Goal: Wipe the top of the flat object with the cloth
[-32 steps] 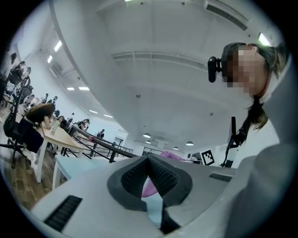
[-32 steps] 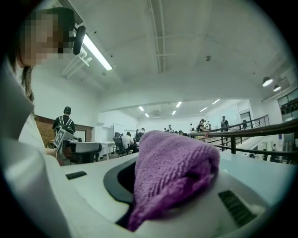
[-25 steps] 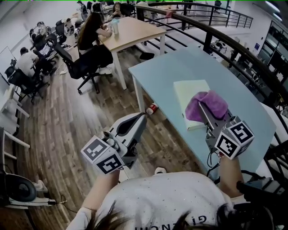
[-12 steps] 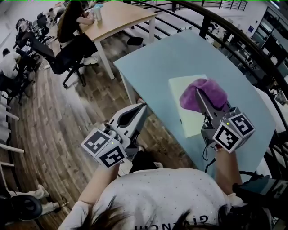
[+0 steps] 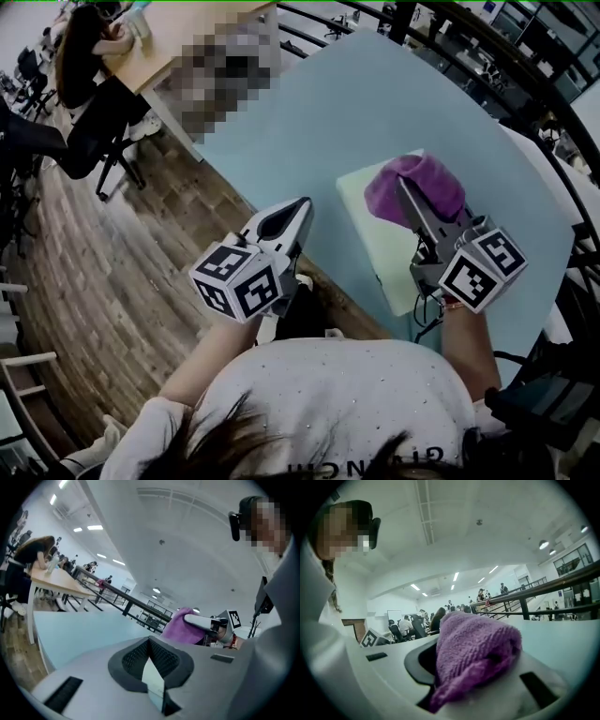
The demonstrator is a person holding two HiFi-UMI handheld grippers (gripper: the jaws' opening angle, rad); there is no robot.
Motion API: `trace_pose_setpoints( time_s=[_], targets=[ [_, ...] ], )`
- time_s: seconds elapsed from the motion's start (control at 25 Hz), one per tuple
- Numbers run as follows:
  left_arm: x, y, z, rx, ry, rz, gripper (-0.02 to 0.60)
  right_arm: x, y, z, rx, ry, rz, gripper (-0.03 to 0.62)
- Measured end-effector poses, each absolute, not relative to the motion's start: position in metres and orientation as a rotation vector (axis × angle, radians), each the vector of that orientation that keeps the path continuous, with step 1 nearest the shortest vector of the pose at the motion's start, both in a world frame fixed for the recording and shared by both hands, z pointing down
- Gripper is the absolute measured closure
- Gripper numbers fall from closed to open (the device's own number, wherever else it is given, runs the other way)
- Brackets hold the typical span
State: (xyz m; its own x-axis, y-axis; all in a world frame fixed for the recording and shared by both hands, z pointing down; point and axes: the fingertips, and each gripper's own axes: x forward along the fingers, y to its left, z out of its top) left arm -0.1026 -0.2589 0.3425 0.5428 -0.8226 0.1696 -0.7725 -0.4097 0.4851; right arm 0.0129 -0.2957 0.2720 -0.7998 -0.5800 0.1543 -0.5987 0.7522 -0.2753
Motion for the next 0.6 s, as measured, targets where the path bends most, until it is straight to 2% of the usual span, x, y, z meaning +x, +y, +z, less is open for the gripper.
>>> trace_pose_setpoints(
  time_s=[0.12,0.28,0.36,0.4,0.44,0.56,0.6],
  targets=[
    [-0.093,-0.289,0.383,2.208,-1.191,-0.02,0.57,-0.005,-0.32,0.285,0.98,-2.866,0.499,0.562],
    [-0.066,-0.309,0.442,2.075,-1.03,0.117,0.409,-0.027,-0.341,0.305,0.99,-2.807,0.417,0.562],
    [-0.055,-0.318,0.463,1.983,-0.953,0.145,0.38,-0.037,-0.354,0.315,0.995,-2.761,0.377,0.563],
    [-0.052,-0.325,0.47,1.947,-0.929,0.153,0.316,-0.041,-0.363,0.319,0.997,-2.74,0.367,0.562],
    [-0.051,-0.332,0.476,1.913,-0.913,0.155,0.288,-0.045,-0.372,0.324,1.0,-2.72,0.368,0.562],
    [-0.041,-0.342,0.491,1.829,-0.86,0.14,0.29,-0.046,-0.384,0.342,1.011,-2.678,0.426,0.562],
    [-0.036,-0.341,0.495,1.811,-0.841,0.144,0.312,-0.044,-0.383,0.348,1.01,-2.664,0.447,0.563]
  ],
)
